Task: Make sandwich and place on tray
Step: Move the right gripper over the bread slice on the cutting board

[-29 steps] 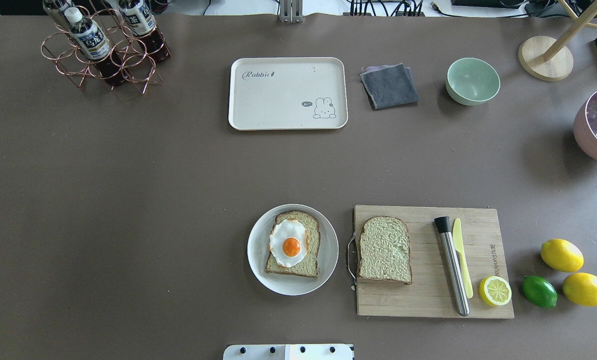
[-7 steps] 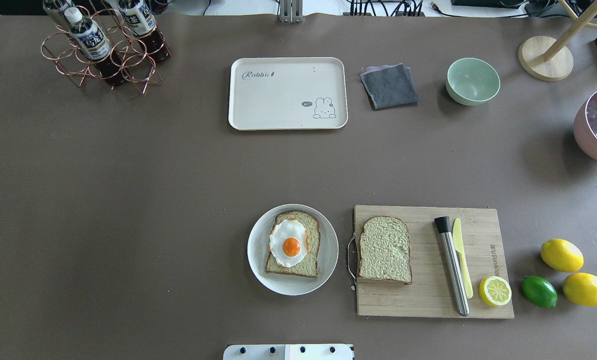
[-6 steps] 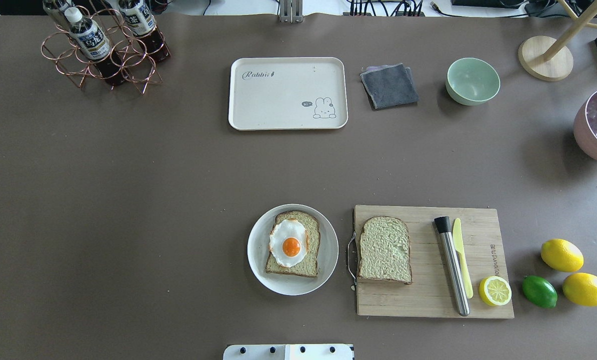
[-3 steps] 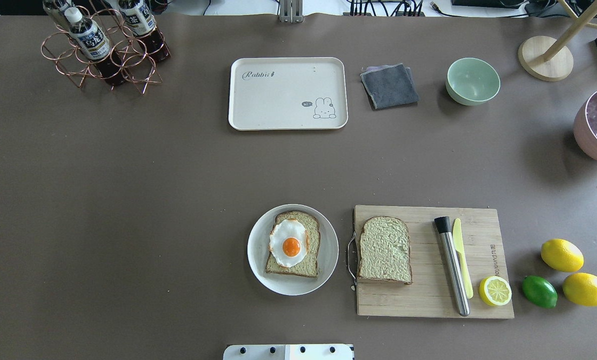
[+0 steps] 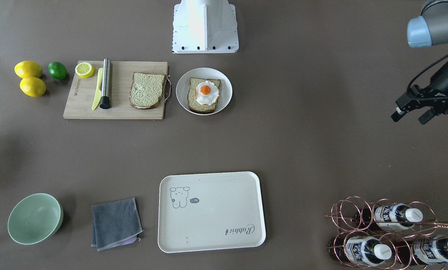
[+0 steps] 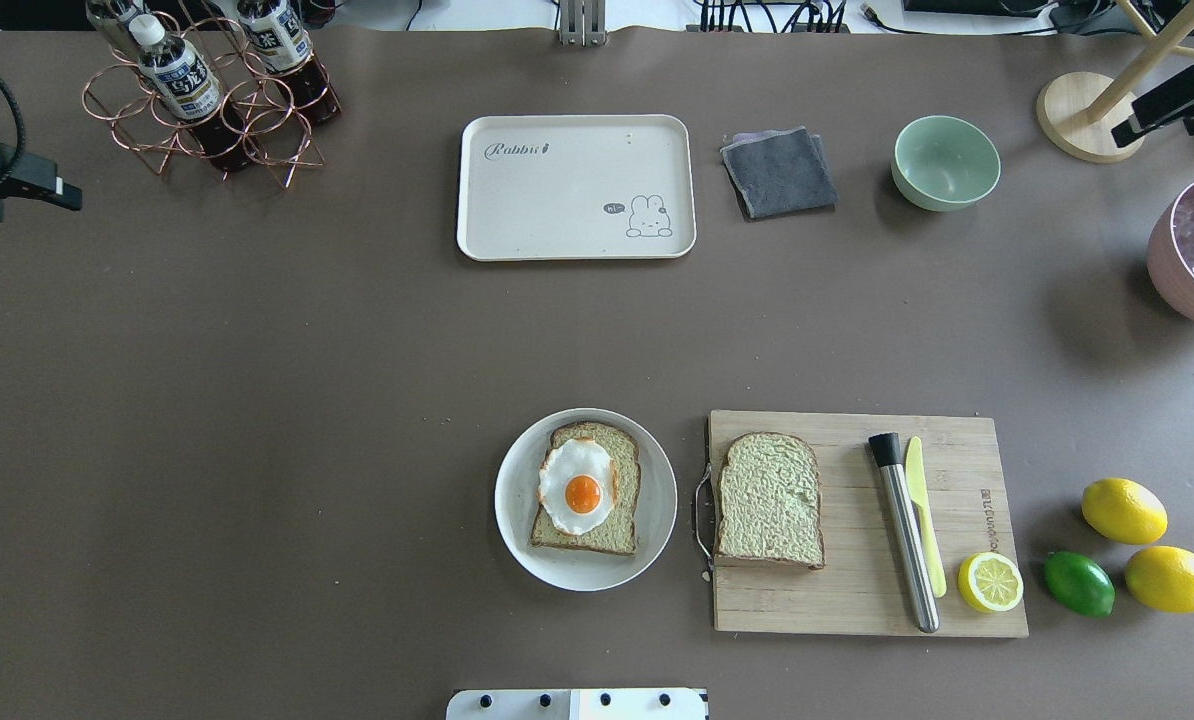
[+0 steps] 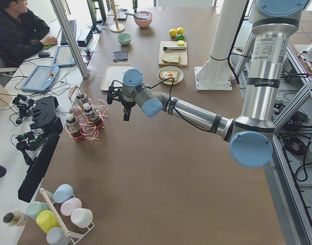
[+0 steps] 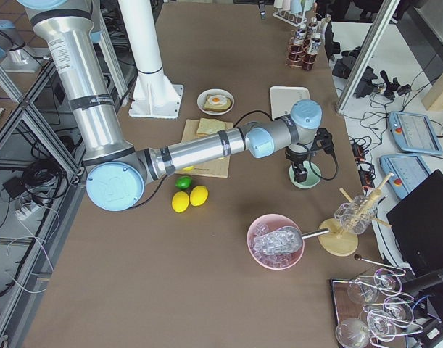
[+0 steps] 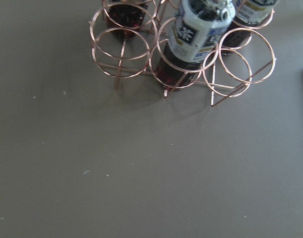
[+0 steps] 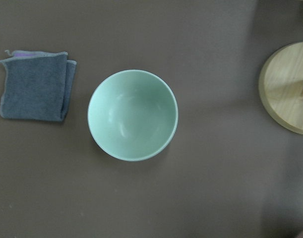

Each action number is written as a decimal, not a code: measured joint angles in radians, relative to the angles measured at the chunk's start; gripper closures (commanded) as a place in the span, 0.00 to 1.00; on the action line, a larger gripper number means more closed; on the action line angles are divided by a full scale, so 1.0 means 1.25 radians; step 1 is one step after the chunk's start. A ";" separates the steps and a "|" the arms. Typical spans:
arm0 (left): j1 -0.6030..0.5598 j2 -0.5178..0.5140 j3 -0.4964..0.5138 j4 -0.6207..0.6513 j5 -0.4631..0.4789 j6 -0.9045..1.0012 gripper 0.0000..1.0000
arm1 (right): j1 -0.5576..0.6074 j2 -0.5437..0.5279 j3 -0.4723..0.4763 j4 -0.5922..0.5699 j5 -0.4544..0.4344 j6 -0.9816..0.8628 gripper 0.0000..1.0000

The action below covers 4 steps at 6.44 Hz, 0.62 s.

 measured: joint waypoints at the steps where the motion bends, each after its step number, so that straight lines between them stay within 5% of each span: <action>1: 0.070 -0.022 -0.010 -0.027 0.055 -0.096 0.03 | -0.067 -0.001 -0.001 0.144 -0.011 0.200 0.00; 4: 0.206 -0.063 -0.050 -0.040 0.130 -0.238 0.03 | -0.203 -0.051 0.048 0.336 -0.040 0.495 0.00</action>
